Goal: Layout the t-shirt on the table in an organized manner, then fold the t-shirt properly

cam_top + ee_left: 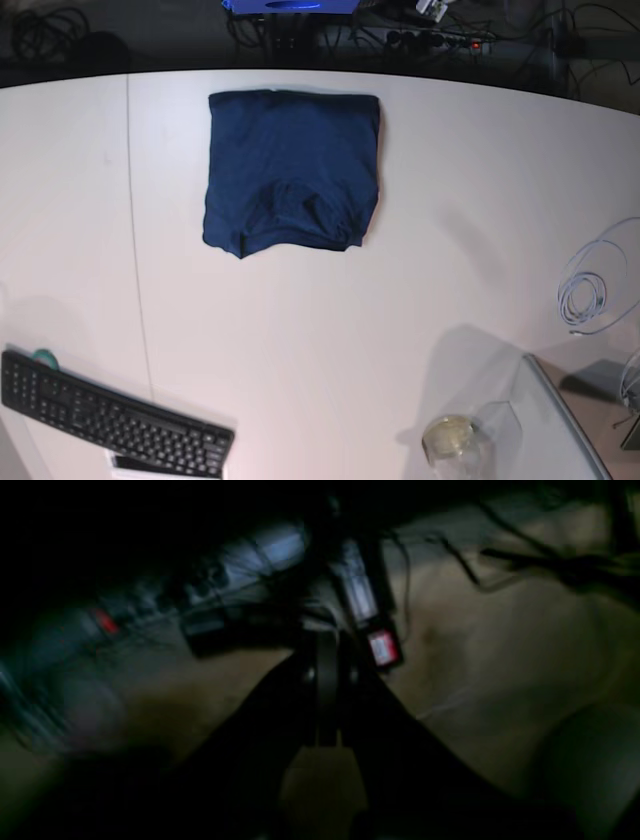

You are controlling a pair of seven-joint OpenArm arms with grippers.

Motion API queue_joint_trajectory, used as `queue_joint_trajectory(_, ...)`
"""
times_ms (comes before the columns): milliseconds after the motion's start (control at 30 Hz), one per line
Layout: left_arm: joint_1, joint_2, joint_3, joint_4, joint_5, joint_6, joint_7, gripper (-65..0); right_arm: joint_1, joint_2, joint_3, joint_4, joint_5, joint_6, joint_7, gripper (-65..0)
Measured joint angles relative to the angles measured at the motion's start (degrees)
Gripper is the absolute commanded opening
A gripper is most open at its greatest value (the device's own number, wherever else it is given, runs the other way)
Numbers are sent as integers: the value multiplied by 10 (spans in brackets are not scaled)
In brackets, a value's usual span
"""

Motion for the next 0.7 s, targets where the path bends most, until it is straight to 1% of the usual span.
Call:
queue_joint_trajectory(33, 3, 1, 12, 8, 1, 15, 35, -650, 1, -2, 0, 6, 1, -22, 1, -642)
queue_joint_trajectory(67, 16, -2, 18, 22, 4, 27, 71, -650, 2, -2, 1, 13, 2, -33, 0, -642)
queue_joint_trajectory(100, 28, -6, 19, 31, 7, 28, 97, -650, 2, -2, 1, 19, 2, -42, -1, -642)
queue_joint_trajectory(133, 37, -10, 19, 36, 9, 33, 108, -650, 3, 0, 1, 24, 2, -47, 1, -642)
queue_joint_trajectory(200, 41, -16, 18, 38, 11, 51, 107, -650, 3, 0, 1, 28, 2, -47, 0, -642)
queue_joint_trajectory(300, 17, -16, 17, 47, 4, 79, 100, -650, -1, -7, 1, 27, 2, -47, -1, -642)
queue_joint_trajectory(333, 9, -14, 17, 51, 3, 79, 87, -650, -2, -9, 1, 27, 2, -47, 0, -642)
queue_joint_trajectory(400, 5, -9, 17, 54, 3, 79, 84, -650, -2, -9, 1, 26, 2, -47, 0, -642)
queue_joint_trajectory(567, 30, -10, 17, 41, 7, 75, 103, -650, 1, -5, 1, 26, 2, -47, -2, -642)
queue_joint_trajectory(700, 16, -9, 17, 45, 7, 77, 102, -650, 14, -8, 1, 26, 2, -47, -2, -642)
